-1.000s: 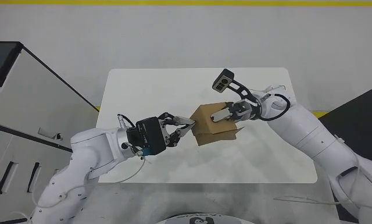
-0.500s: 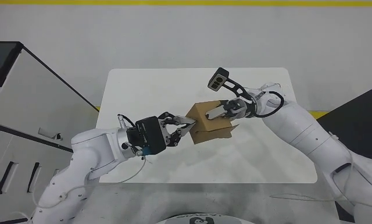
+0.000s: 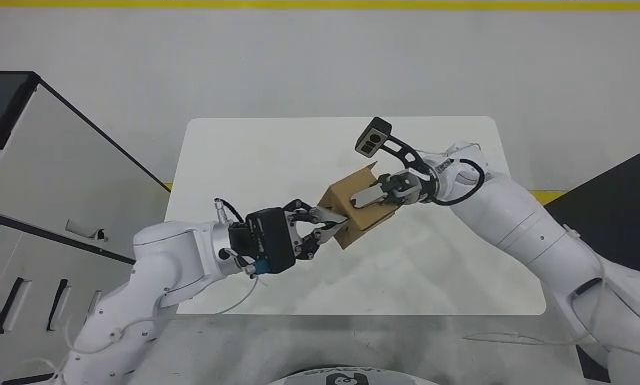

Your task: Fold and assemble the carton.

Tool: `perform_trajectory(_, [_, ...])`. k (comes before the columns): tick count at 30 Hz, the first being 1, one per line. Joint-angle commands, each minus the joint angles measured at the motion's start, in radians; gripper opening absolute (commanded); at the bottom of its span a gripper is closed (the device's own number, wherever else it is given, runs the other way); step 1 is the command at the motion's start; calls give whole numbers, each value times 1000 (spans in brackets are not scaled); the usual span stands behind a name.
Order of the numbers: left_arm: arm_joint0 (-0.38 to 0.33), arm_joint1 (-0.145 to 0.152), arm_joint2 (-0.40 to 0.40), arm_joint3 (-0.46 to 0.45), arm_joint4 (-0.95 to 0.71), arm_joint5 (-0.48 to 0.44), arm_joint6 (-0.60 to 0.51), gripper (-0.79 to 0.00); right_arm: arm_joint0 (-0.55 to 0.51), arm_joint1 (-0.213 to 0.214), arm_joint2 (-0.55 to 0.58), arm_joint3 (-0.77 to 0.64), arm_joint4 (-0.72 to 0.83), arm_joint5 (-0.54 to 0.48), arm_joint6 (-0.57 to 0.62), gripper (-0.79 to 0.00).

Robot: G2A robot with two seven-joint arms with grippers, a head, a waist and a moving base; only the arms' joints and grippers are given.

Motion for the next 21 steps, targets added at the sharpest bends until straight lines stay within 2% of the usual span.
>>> perform_trajectory(1, [-1, 0, 2, 0, 2, -1, -1, -785, 0, 1, -2, -2, 4, 0, 0, -785])
perform_trajectory(21, [18, 3, -4, -11, 9, 6, 3, -785, -3, 14, -9, -45, 31, -14, 0, -785])
